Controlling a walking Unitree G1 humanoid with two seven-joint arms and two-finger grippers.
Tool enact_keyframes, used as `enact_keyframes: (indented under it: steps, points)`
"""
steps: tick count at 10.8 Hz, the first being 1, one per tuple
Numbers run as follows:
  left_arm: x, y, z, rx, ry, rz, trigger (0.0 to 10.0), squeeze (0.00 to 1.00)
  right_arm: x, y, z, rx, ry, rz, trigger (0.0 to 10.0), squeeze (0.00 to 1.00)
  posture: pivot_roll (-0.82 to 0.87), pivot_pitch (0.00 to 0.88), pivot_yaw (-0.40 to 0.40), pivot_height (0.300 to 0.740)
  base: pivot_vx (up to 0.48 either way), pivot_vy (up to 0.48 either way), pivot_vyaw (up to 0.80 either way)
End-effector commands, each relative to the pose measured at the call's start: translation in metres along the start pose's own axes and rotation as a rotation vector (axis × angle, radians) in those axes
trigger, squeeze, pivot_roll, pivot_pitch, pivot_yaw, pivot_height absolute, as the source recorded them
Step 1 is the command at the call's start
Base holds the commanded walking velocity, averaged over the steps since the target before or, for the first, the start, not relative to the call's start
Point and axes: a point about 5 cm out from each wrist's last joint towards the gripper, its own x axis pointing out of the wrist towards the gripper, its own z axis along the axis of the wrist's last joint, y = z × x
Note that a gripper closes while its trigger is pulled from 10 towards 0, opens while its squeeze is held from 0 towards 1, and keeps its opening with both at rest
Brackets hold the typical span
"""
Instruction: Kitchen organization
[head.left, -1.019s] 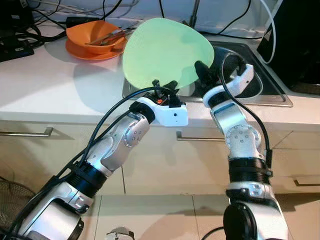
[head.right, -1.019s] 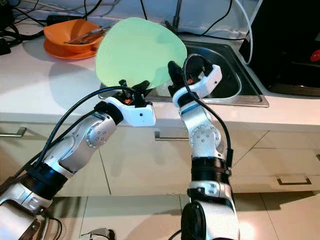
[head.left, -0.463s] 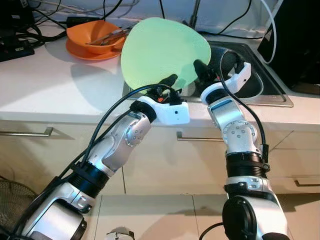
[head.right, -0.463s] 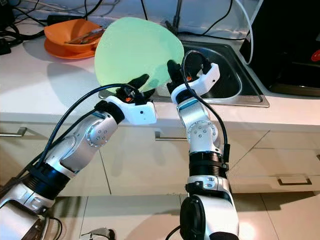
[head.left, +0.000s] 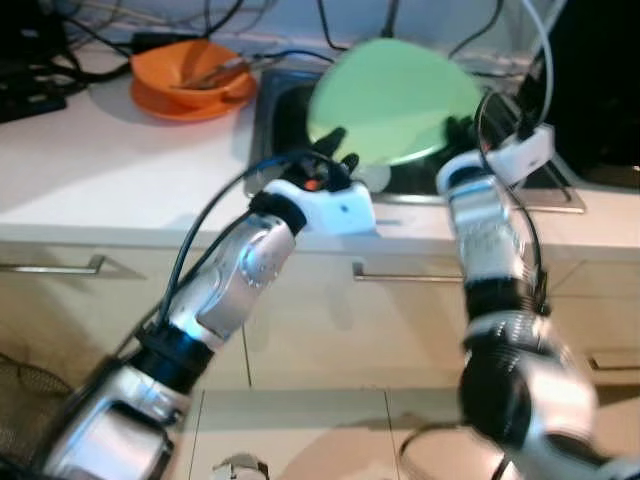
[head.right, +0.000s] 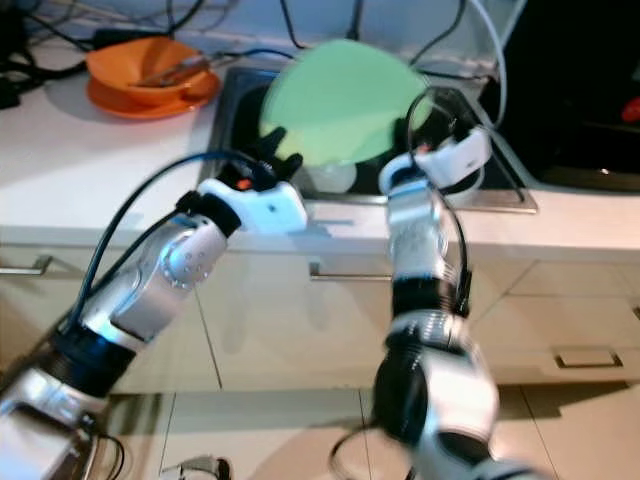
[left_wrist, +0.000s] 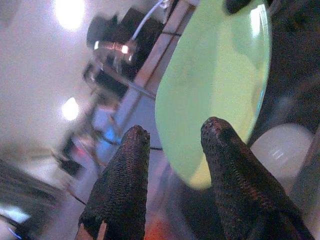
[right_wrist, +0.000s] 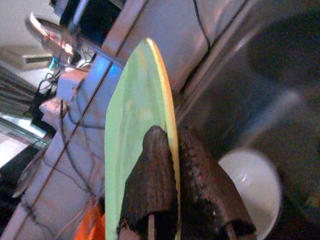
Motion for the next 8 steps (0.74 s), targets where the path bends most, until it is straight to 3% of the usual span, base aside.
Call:
enact_keyframes:
  steps: [1, 2, 5, 6, 8]
  points:
    - [-0.003, 0.000, -0.005, -0.152, 0.043, 0.024, 10.0, 0.00, 0.006, 0.015, 0.011, -0.050, -0.062, 0.038, 9.0, 0.00, 0.15, 0.025, -0.082, 0.740, 0.000, 0.000, 0.00]
    - [-0.007, -0.004, -0.013, -0.327, 0.107, 0.053, 10.0, 0.00, 0.009, 0.015, 0.007, -0.141, -0.059, 0.039, 10.0, 0.00, 0.15, 0.025, -0.084, 0.740, 0.000, 0.000, 0.00]
    - [-0.016, -0.010, -0.026, -0.833, 0.211, 0.187, 10.0, 0.00, 0.012, 0.015, -0.020, -0.507, 0.067, 0.082, 10.0, 0.00, 0.17, 0.029, -0.091, 0.740, 0.000, 0.000, 0.00]
    - [-0.017, -0.011, -0.027, -0.885, 0.204, 0.219, 10.0, 0.00, 0.012, 0.014, -0.022, -0.554, 0.084, 0.067, 10.0, 0.00, 0.17, 0.029, -0.092, 0.740, 0.000, 0.000, 0.00]
    - [-0.019, -0.010, -0.027, -0.880, 0.212, 0.217, 10.0, 0.00, 0.013, 0.016, -0.024, -0.596, 0.082, 0.088, 10.0, 0.00, 0.16, 0.031, -0.091, 0.740, 0.000, 0.000, 0.00]
